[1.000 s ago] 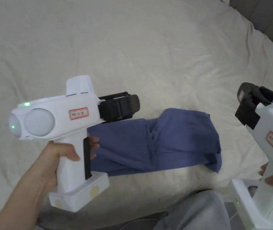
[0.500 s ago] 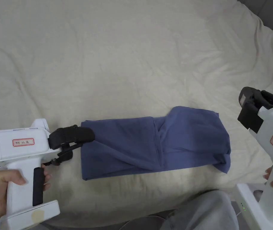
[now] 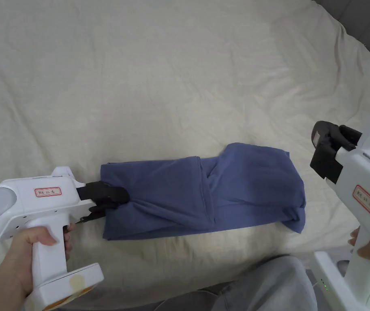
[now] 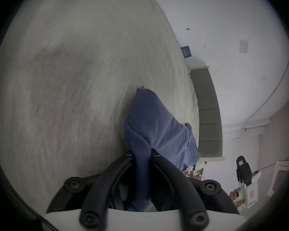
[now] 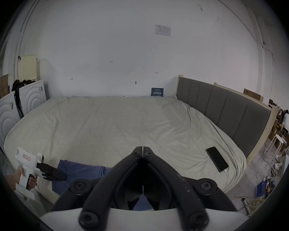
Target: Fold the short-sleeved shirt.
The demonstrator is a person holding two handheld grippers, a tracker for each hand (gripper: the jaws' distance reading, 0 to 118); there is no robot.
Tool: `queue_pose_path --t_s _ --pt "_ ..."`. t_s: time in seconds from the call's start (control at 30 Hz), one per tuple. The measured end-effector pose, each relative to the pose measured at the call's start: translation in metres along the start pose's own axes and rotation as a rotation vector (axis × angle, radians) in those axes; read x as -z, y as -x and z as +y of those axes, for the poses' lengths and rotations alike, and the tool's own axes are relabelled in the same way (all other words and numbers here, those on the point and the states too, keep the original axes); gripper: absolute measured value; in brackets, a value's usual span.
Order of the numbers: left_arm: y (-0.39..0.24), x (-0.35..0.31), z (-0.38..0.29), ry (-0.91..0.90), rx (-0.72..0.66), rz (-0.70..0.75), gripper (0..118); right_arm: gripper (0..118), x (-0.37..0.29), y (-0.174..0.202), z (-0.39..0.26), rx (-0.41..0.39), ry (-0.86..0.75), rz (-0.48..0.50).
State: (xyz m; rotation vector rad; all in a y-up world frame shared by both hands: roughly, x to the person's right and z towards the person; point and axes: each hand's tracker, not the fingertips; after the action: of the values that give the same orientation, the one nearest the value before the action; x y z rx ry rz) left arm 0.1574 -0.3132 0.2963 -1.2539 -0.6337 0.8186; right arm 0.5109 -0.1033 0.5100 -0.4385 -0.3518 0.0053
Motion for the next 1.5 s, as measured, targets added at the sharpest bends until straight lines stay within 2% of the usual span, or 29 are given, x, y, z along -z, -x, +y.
queue_pose_path --t_s 0.17,0.3,0.53,0.67,0.8,1.0,1.1,1.17,1.23,1.37,1.47,1.5 --pt "-0.012 -0.017 0.005 -0.057 -0.052 0.037 11 1 0.000 0.003 0.000 -0.005 -0.001 0.017" --pt "-0.005 -0.064 0.016 -0.199 -0.074 0.088 10 1 -0.001 0.007 0.003 -0.013 -0.012 0.041" --pt "0.011 -0.174 0.026 -0.540 -0.075 0.322 10 1 0.003 0.019 0.004 -0.013 -0.026 0.105" --pt "-0.008 -0.197 0.011 -0.575 0.018 0.451 10 1 0.006 0.025 0.003 -0.011 -0.027 0.137" --pt "-0.059 -0.186 -0.016 -0.532 0.226 0.501 10 1 0.006 0.027 0.002 -0.001 -0.027 0.155" --pt "-0.147 -0.127 -0.053 -0.395 0.530 0.389 10 1 -0.003 0.018 0.001 0.005 -0.035 0.143" --pt "-0.169 -0.077 -0.063 -0.280 0.603 0.321 10 1 -0.009 0.009 -0.002 0.018 -0.037 0.120" --pt "-0.175 -0.038 -0.069 -0.189 0.629 0.336 11 1 -0.012 0.003 -0.004 0.027 -0.037 0.102" --pt "-0.173 0.001 -0.071 -0.120 0.611 0.327 21 1 -0.017 -0.005 -0.008 0.037 -0.034 0.081" --pt "-0.165 0.063 -0.072 0.015 0.516 0.258 69 1 -0.023 -0.020 -0.014 0.052 -0.019 0.039" --pt "-0.164 0.078 -0.074 0.013 0.508 0.288 68 1 -0.025 -0.028 -0.018 0.060 -0.008 0.016" --pt "-0.168 0.071 -0.076 -0.009 0.512 0.299 62 1 -0.026 -0.031 -0.019 0.062 -0.007 0.010"
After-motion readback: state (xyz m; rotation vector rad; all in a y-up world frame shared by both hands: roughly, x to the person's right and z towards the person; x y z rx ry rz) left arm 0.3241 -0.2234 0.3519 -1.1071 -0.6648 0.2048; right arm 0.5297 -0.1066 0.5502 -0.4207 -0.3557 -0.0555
